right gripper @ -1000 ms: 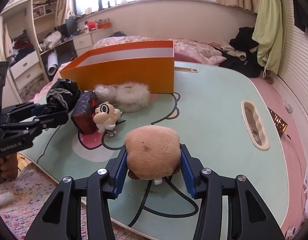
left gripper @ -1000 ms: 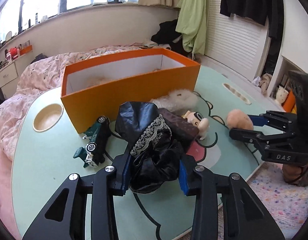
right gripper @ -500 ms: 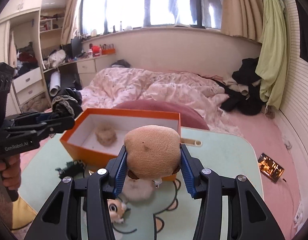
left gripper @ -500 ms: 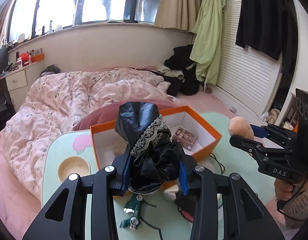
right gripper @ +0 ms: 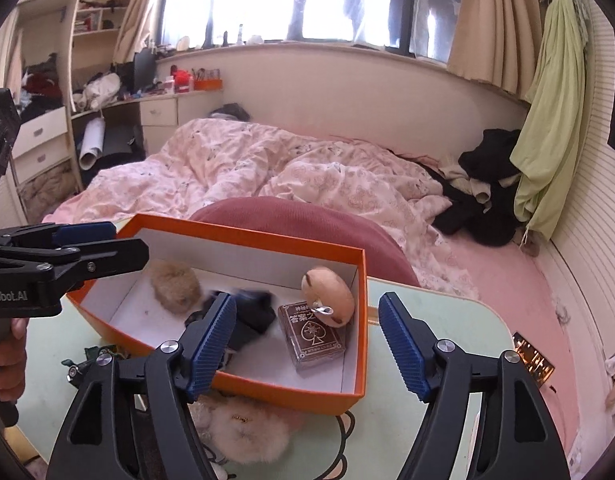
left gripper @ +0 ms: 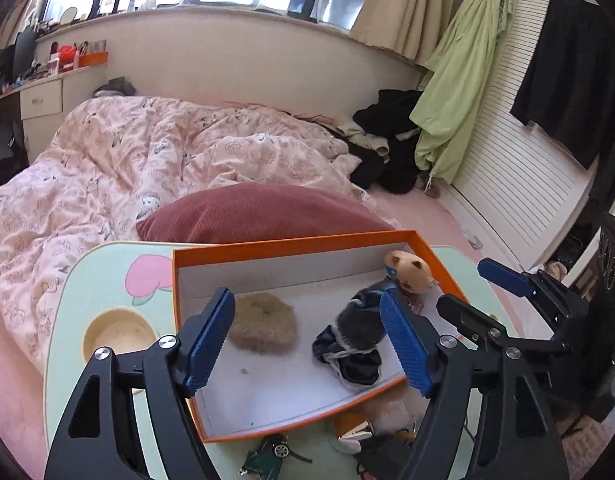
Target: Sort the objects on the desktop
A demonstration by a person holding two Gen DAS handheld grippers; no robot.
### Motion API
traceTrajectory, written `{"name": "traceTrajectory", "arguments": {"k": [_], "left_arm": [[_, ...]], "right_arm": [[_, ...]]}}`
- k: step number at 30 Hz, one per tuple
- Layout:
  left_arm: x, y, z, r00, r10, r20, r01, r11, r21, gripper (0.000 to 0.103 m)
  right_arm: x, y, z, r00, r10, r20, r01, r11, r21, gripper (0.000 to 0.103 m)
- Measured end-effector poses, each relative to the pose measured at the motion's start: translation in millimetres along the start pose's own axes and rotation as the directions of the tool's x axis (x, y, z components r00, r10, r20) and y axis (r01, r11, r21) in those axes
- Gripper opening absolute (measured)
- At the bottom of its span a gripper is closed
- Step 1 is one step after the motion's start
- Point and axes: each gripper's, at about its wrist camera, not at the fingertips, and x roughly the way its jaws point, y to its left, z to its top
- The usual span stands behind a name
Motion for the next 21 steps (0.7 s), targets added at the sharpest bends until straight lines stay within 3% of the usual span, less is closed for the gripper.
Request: {"name": "traceTrajectory", "arguments": {"k": [8, 12, 17, 21], "left_arm": [[-41, -16, -38, 0.999, -0.038, 0.006, 0.038, 0.998, 0.054, 0.076], [-45, -21, -72, 0.999, -0.019, -0.045, 0.023, 0.996, 0.087, 0.077], [-38, -18, -110, 0.993, 0.027, -0.115, -0.017, 0.997, 0.08, 0.077], [-26, -16, -121, 0.985, 0.071, -0.159, -0.06, 0.995, 0.075, 0.077]], "right_arm": [[-39, 10, -19, 0.999, 0.002, 0.042, 0.0, 0.999, -0.043, 0.08], [-54, 12, -36, 1.0, -0.003, 0.026, 0.004, 0.999, -0.04, 0.083], [-55, 9, -67, 0.998, 0.003, -0.061, -0.004, 1.0, -0.02, 0.084], [-46, 5, -96, 0.986, -0.012, -0.166, 0.014, 1.0, 0.008, 0.084]]}}
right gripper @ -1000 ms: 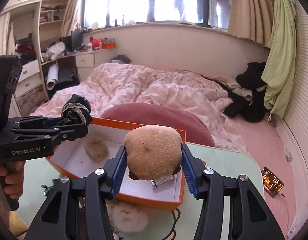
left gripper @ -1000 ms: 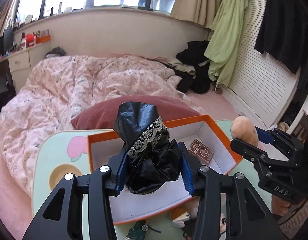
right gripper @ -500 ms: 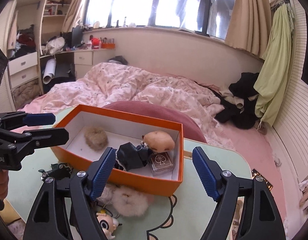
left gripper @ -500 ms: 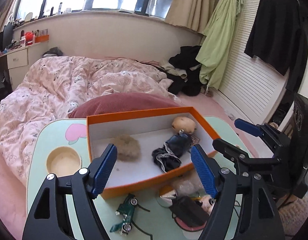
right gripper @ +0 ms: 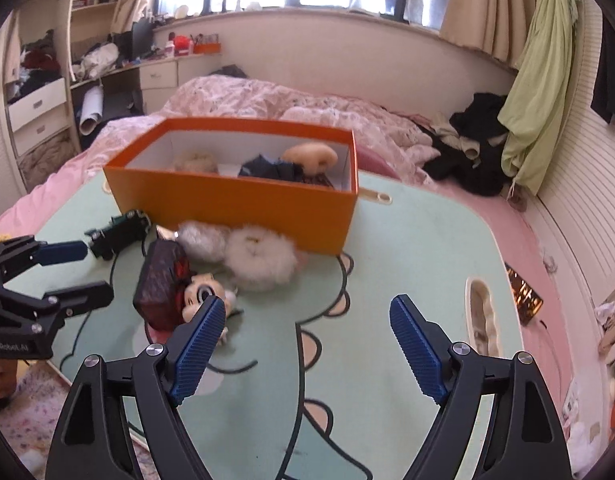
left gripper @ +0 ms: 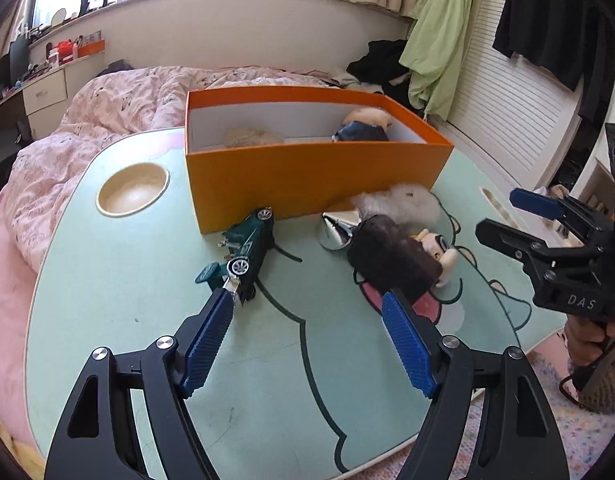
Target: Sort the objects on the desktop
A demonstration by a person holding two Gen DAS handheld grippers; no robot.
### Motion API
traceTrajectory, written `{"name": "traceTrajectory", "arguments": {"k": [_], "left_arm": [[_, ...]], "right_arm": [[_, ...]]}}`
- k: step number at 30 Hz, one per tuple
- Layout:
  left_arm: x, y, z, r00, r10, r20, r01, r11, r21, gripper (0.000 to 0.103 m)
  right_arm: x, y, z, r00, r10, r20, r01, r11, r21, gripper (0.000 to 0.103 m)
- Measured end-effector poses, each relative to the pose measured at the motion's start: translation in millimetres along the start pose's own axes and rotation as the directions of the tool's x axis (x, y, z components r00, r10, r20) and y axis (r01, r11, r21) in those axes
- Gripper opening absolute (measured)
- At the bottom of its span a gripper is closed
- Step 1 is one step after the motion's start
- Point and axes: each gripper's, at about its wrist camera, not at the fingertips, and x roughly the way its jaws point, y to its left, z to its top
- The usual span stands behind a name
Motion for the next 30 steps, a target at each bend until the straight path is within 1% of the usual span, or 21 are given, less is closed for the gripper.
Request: {"name": "traceTrajectory", "arguments": {"k": [3, 4, 5, 6, 7, 10, 27, 30], "left_arm": [[11, -4, -5, 0.998, 0.033, -0.044, -0.032, 0.999, 0.023, 0.078], [13, -8, -8, 0.997, 0.07, -0.034, -0.068, 0.996, 0.051, 0.084], [16, -13, -12, 0.993, 0.111, -0.028, -0.108, 0.991, 0.079, 0.086], [16, -18, -16, 0.99, 0.139, -0.006, -0.137, 0.985, 0.106, 0.095], [17, -20, -18, 0.99, 0.142, -0.002, -0.141, 0.983, 0.117, 0.103], [19, -18, -18, 0.992, 0.121, -0.018, -0.119, 0.988, 0.102, 0.103], [19, -17, -15, 0.993, 0.12, -0.01, -0.119, 0.988, 0.096, 0.103], [19, -17, -15, 0.993, 0.12, -0.01, -0.118, 0.988, 0.095, 0.103]], "right_arm": [[13, -1, -20, 0.997, -0.016, -0.079, 0.017, 1.0, 0.009, 0.084], [17, -2, -27, 0.995, -0.008, -0.1, 0.01, 1.0, 0.017, 0.084], [19, -4, -31, 0.995, 0.014, -0.097, -0.01, 0.999, 0.038, 0.092], [20, -6, -34, 0.994, 0.035, -0.102, -0.029, 0.998, 0.058, 0.097], [21, -8, -37, 0.993, 0.053, -0.108, -0.045, 0.996, 0.076, 0.102], [24, -14, -38, 0.992, 0.061, -0.108, -0.05, 0.994, 0.095, 0.103], [22, -11, -39, 0.993, 0.068, -0.094, -0.059, 0.995, 0.086, 0.103], [20, -13, -39, 0.993, 0.082, -0.083, -0.074, 0.992, 0.098, 0.103]]}}
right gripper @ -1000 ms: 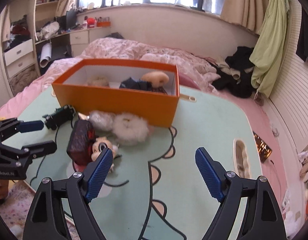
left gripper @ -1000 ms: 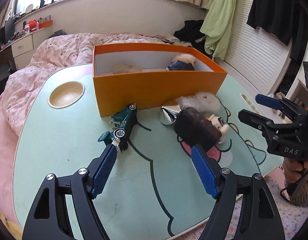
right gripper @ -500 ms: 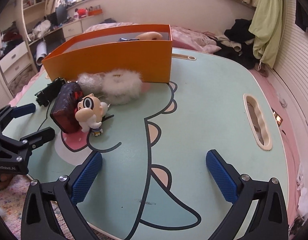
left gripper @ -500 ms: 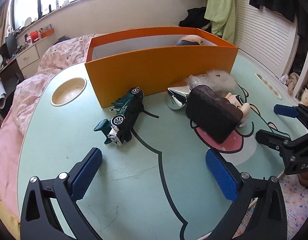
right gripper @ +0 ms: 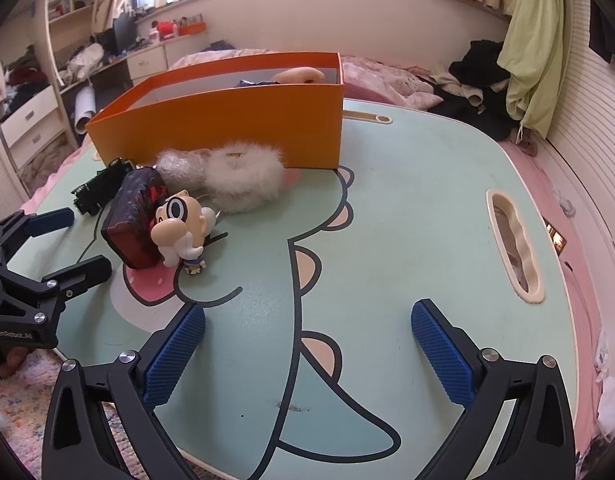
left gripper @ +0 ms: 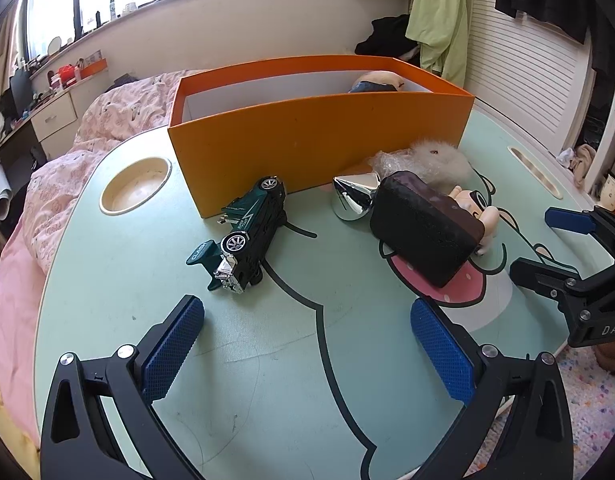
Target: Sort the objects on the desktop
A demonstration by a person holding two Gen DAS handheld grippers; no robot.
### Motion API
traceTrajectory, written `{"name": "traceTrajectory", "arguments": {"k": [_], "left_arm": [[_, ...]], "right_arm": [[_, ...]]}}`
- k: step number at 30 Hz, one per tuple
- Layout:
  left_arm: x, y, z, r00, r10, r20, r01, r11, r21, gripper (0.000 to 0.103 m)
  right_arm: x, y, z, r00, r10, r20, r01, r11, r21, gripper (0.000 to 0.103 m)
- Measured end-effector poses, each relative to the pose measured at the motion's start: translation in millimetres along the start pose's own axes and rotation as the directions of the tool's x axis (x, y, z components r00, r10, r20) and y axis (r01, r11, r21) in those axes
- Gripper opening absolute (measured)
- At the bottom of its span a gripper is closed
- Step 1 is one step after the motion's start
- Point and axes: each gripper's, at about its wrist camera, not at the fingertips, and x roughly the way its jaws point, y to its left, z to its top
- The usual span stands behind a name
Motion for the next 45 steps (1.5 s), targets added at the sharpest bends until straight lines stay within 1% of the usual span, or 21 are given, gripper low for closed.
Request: {"name": "traceTrajectory", "arguments": {"k": [6, 8, 12, 14, 15, 18, 20, 22, 23, 24, 25, 30, 32, 34, 36, 38, 41, 42, 43, 44, 45], "left_arm": [[0, 0, 0, 1.0, -0.001, 0.0, 0.001, 1.0, -0.001, 0.103], [0, 0, 0, 1.0, -0.001, 0.0, 0.001, 1.0, 0.0, 0.103], [0, 1, 1, 1.0, -0.001, 0.0, 0.001, 1.0, 0.0, 0.103], [0, 1, 0, 1.0, -0.002, 0.001, 0.002, 1.0, 0.0, 0.103], [0, 1, 0, 1.0, -0.002, 0.001, 0.002, 1.0, 0.0, 0.103], [0, 1, 0, 1.0, -0.001, 0.001, 0.001, 1.0, -0.001, 0.103], [0, 1, 0, 1.0, -0.001, 0.001, 0.001, 1.0, -0.001, 0.103], [0, 1, 0, 1.0, -0.001, 0.001, 0.001, 1.0, -0.002, 0.103], [0, 1, 0, 1.0, -0.001, 0.002, 0.001, 1.0, 0.0, 0.103], [0, 1, 0, 1.0, -0.001, 0.001, 0.001, 1.0, -0.001, 0.103], [-1, 1, 1, 1.0, -0.002, 0.002, 0.002, 1.0, -0.001, 0.103], [-2, 3, 2, 1.0, 0.001, 0.006, -0.001, 1.0, -0.011, 0.103], [-7, 9, 3, 0.999, -0.035, 0.021, 0.035, 0.999, -0.038, 0.103], [-16, 19, 7, 0.996, -0.072, 0.06, 0.076, 0.994, -0.074, 0.103], [-25, 29, 14, 0.993, -0.063, 0.096, 0.072, 0.993, -0.092, 0.103], [-27, 37, 25, 0.994, -0.031, 0.104, 0.04, 0.996, -0.082, 0.103], [-13, 43, 42, 0.998, -0.026, 0.058, 0.029, 0.998, -0.053, 0.102], [-8, 44, 45, 0.999, -0.028, 0.043, 0.03, 0.999, -0.04, 0.099], [-2, 43, 49, 0.999, -0.022, 0.025, 0.023, 0.999, -0.027, 0.09], [5, 42, 52, 1.0, -0.018, 0.005, 0.018, 1.0, -0.014, 0.085], [11, 42, 53, 1.0, -0.021, -0.013, 0.021, 1.0, -0.006, 0.076]], "right_arm": [[-7, -5, 5, 0.997, 0.077, 0.031, -0.078, 0.996, 0.031, 0.101], [-11, 2, 10, 0.995, 0.093, 0.047, -0.094, 0.996, 0.012, 0.093], [-11, 14, 29, 0.991, 0.111, 0.075, -0.111, 0.994, -0.013, 0.085], [-7, 20, 41, 0.989, 0.131, 0.074, -0.131, 0.991, -0.01, 0.079], [-5, 22, 46, 0.988, 0.139, 0.073, -0.138, 0.99, -0.013, 0.079], [10, 33, 55, 0.99, 0.141, 0.031, -0.14, 0.99, -0.025, 0.074], [21, 41, 58, 0.988, 0.151, -0.011, -0.151, 0.988, -0.042, 0.063], [30, 48, 56, 0.991, 0.125, -0.045, -0.128, 0.989, -0.073, 0.053], [30, 51, 55, 0.995, 0.095, -0.029, -0.098, 0.99, -0.102, 0.046], [30, 54, 53, 0.996, 0.08, -0.025, -0.083, 0.989, -0.122, 0.043], [29, 55, 52, 0.997, 0.078, -0.016, -0.08, 0.988, -0.134, 0.036], [20, 41, 38, 0.993, 0.112, 0.02, -0.109, 0.988, -0.107, 0.035], [11, 31, 31, 0.991, 0.127, 0.051, -0.123, 0.989, -0.08, 0.035], [2, 21, 23, 0.987, 0.139, 0.086, -0.134, 0.989, -0.056, 0.035], [-6, 12, 16, 0.983, 0.146, 0.111, -0.144, 0.989, -0.029, 0.035], [-11, 7, 11, 0.981, 0.153, 0.119, -0.154, 0.988, -0.004, 0.035], [-12, 4, 11, 0.98, 0.159, 0.116, -0.162, 0.987, 0.019, 0.035], [-12, 5, 12, 0.981, 0.161, 0.111, -0.164, 0.986, 0.021, 0.035], [-11, 6, 12, 0.981, 0.163, 0.105, -0.166, 0.986, 0.021, 0.035], [-12, 7, 13, 0.982, 0.162, 0.102, -0.164, 0.986, 0.019, 0.035], [-12, 7, 14, 0.982, 0.16, 0.1, -0.163, 0.987, 0.016, 0.035]]}}
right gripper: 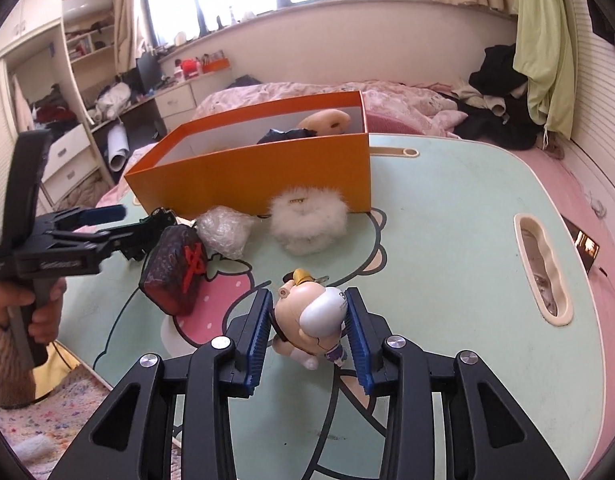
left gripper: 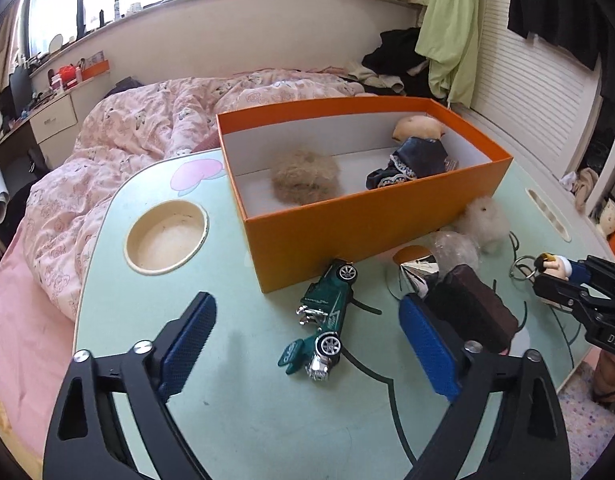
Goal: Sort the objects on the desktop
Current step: 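Grasp the white cartoon figurine with the right tool while the left grasps the green toy car, then carry the figurine and toy car over the orange box and open both tools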
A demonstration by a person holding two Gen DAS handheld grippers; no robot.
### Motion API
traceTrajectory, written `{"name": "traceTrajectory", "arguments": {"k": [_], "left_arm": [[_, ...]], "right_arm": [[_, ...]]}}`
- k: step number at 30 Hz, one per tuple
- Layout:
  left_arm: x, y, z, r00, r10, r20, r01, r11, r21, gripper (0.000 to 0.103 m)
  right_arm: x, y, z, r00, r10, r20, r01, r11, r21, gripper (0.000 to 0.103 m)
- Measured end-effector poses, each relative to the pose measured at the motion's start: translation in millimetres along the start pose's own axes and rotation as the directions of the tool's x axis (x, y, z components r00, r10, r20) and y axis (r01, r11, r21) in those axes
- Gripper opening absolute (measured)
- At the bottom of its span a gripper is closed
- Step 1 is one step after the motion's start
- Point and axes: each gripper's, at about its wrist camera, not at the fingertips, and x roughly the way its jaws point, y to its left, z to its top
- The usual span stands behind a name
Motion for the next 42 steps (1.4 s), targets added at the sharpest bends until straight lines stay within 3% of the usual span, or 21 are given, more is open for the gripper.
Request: {"name": "traceTrajectory", "arguments": {"k": [3, 4, 5, 9, 15, 18, 22, 25, 28, 29, 30, 31, 32, 36, 37, 40, 42], "left_arm": [[13, -3, 1, 0.998, -0.021, -0.053, 0.021, 1.0, 0.002, 0.055], [12, -5, 0, 0.999, -0.023, -0.045, 0.024, 1.0, 0.011, 0.037], [10, -6, -1, 0.998, -0.039, -0.047, 0.039, 0.999, 0.016, 0.03], [0, -8, -9, 0.995, -0.094, -0.034, 0.094, 0.996, 0.01, 0.026], [-32, -4, -6, 0.99, -0.135, 0.041, 0.135, 0.991, -0.013, 0.026], [-50, -2, 16, 0.982, -0.159, 0.1, 0.16, 0.987, -0.003, 0.026], [-60, -5, 55, 0.977, -0.144, 0.158, 0.142, 0.99, 0.024, 0.026], [-50, -4, 86, 0.974, -0.142, 0.176, 0.143, 0.99, 0.011, 0.026], [-29, 0, 111, 0.975, -0.145, 0.168, 0.154, 0.987, -0.043, 0.026], [-19, 2, 117, 0.98, -0.123, 0.158, 0.135, 0.989, -0.069, 0.028], [-11, 4, 119, 0.986, -0.093, 0.141, 0.108, 0.989, -0.099, 0.039], [-3, 8, 121, 0.991, -0.065, 0.117, 0.081, 0.987, -0.136, 0.054], [2, 11, 120, 0.993, -0.061, 0.098, 0.077, 0.983, -0.166, 0.059], [-6, 16, 102, 0.982, -0.13, 0.137, 0.156, 0.967, -0.203, 0.069], [-11, 15, 97, 0.983, -0.117, 0.143, 0.143, 0.971, -0.189, 0.074], [-24, 7, 82, 0.986, -0.074, 0.153, 0.097, 0.984, -0.15, 0.076], [-33, 3, 69, 0.986, -0.088, 0.142, 0.106, 0.986, -0.126, 0.076]], "right_arm": [[-2, -3, 0, 1.0, -0.001, 0.007, 0.001, 1.0, -0.011, 0.035], [-2, -3, 0, 1.0, -0.002, 0.008, 0.003, 1.0, -0.011, 0.035], [-2, -4, 0, 1.0, -0.001, 0.007, 0.002, 1.0, -0.009, 0.035], [0, -9, 1, 1.0, 0.01, -0.007, -0.009, 1.0, 0.018, 0.035], [-8, -8, 14, 0.999, 0.041, 0.012, -0.041, 0.999, 0.022, 0.035], [-12, -6, 33, 0.996, 0.081, 0.034, -0.083, 0.996, 0.039, 0.035], [-9, 6, 80, 0.994, 0.068, 0.085, -0.068, 0.998, -0.002, 0.035], [6, 10, 120, 0.992, 0.086, 0.092, -0.087, 0.996, 0.005, 0.035], [30, 16, 154, 0.995, 0.049, 0.086, -0.049, 0.999, -0.001, 0.035], [41, 17, 162, 0.996, 0.041, 0.079, -0.041, 0.999, -0.003, 0.035], [51, 17, 166, 0.997, 0.036, 0.068, -0.036, 0.999, -0.001, 0.036], [59, 16, 167, 0.998, 0.03, 0.049, -0.03, 1.0, 0.003, 0.039], [68, 14, 165, 1.0, 0.018, 0.021, -0.018, 1.0, 0.015, 0.047], [59, 2, 144, 0.999, 0.024, 0.044, -0.027, 0.998, 0.065, 0.057], [53, 1, 138, 0.998, 0.018, 0.057, -0.021, 0.998, 0.06, 0.062], [33, 2, 122, 0.997, -0.009, 0.076, 0.008, 1.0, 0.013, 0.064], [19, 2, 107, 0.997, -0.018, 0.079, 0.019, 1.0, -0.009, 0.067]]}}
